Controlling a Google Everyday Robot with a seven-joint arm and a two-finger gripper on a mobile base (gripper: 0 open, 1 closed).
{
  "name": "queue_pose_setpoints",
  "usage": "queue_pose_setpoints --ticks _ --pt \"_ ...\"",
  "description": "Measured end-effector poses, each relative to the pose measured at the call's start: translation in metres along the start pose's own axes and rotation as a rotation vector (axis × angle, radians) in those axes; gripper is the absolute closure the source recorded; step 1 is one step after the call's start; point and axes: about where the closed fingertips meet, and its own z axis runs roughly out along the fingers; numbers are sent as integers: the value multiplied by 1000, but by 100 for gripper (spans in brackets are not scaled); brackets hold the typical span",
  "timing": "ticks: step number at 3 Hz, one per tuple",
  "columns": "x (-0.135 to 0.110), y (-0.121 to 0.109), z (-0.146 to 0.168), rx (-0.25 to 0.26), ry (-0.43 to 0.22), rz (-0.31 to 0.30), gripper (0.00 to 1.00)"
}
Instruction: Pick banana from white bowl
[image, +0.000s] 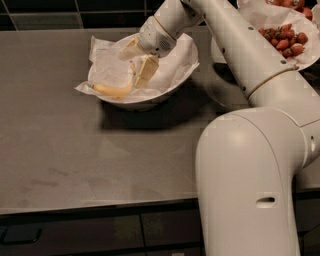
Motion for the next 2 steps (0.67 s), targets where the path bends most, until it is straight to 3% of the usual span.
queue_pose_setpoints --ticks 2 --pt "-4 13 28 -65 -19 -2 26"
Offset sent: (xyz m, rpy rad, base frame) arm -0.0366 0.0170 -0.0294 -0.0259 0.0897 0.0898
